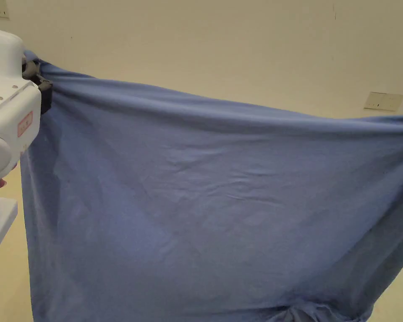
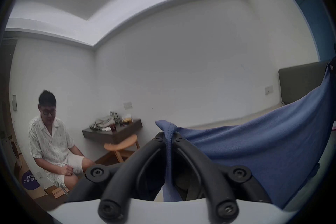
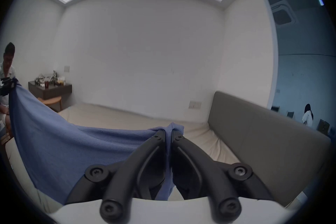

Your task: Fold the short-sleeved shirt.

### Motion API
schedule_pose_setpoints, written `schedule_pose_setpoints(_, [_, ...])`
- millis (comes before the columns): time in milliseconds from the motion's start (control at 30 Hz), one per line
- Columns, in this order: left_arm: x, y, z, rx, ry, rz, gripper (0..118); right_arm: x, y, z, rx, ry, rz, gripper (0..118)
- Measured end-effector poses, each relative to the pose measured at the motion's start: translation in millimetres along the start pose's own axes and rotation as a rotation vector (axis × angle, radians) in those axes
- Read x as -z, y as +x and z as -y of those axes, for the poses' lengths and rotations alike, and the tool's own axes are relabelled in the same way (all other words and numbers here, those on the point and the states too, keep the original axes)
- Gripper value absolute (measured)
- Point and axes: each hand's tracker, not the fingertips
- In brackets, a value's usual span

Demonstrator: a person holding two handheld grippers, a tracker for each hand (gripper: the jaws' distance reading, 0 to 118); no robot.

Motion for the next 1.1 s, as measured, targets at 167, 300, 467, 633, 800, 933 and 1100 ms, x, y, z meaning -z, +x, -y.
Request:
schedule_pose_setpoints(167, [-17,-20,-39,-0.034,0.087,-0.006,3,-35,6,-42,0.002,0.11,0.039,5])
schedule_pose_setpoints(300, [-15,-26,-65,-0.027,0.122,-0.011,3,-41,16,-72,0.01,0.156,0.057,5])
schedule_pose_setpoints(467, [-6,-30,-95,-0.02,0.155,-0.021,3,-38,20,-107,-0.049,0.22,0.099,5])
schedule_pose_setpoints(633, [10,-26,-128,-0.015,0.147,-0.007,3,-20,23,-135,-0.063,0.224,0.112,5])
schedule_pose_setpoints(800, [45,-16,-139,0.049,0.117,-0.017,3,10,18,-142,-0.154,0.234,0.171,5])
schedule_pose_setpoints(933, [88,-12,-139,0.029,0.072,-0.006,3,40,17,-145,-0.136,0.205,0.169,5])
schedule_pose_setpoints(1100, [127,7,-130,0.052,0.042,-0.015,3,88,10,-136,-0.161,0.19,0.192,5])
